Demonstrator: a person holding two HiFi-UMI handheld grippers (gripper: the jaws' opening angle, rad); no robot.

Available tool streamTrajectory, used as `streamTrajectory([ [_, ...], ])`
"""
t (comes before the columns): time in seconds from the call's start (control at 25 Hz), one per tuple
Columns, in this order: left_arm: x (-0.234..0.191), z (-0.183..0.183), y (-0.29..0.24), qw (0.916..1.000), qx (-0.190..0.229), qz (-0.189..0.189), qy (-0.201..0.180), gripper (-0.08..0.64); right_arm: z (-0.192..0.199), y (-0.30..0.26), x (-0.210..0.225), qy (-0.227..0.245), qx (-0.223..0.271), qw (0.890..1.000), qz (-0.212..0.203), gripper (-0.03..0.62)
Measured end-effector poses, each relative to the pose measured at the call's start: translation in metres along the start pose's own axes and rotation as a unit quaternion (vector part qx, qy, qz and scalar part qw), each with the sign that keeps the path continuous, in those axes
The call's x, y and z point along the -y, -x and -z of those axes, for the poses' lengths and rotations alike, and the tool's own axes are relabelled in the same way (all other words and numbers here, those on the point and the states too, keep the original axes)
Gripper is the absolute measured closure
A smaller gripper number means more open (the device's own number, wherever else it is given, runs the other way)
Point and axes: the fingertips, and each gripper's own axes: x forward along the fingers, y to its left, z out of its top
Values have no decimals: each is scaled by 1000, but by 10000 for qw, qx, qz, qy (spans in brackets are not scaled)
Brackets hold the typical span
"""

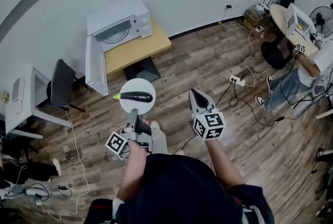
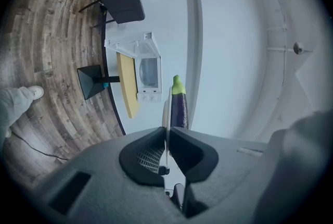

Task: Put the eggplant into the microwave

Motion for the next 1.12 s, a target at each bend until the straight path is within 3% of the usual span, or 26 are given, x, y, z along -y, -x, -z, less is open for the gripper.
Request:
streamTrajectory([
  [0.4, -2, -39, -72, 9999, 100, 35, 84, 532, -14, -82, 8, 164, -38, 9998, -95, 580],
  [1.12, -1, -159, -222, 9997, 156, -115, 130, 532, -46, -288, -4, 263, -268, 9990, -247, 580],
])
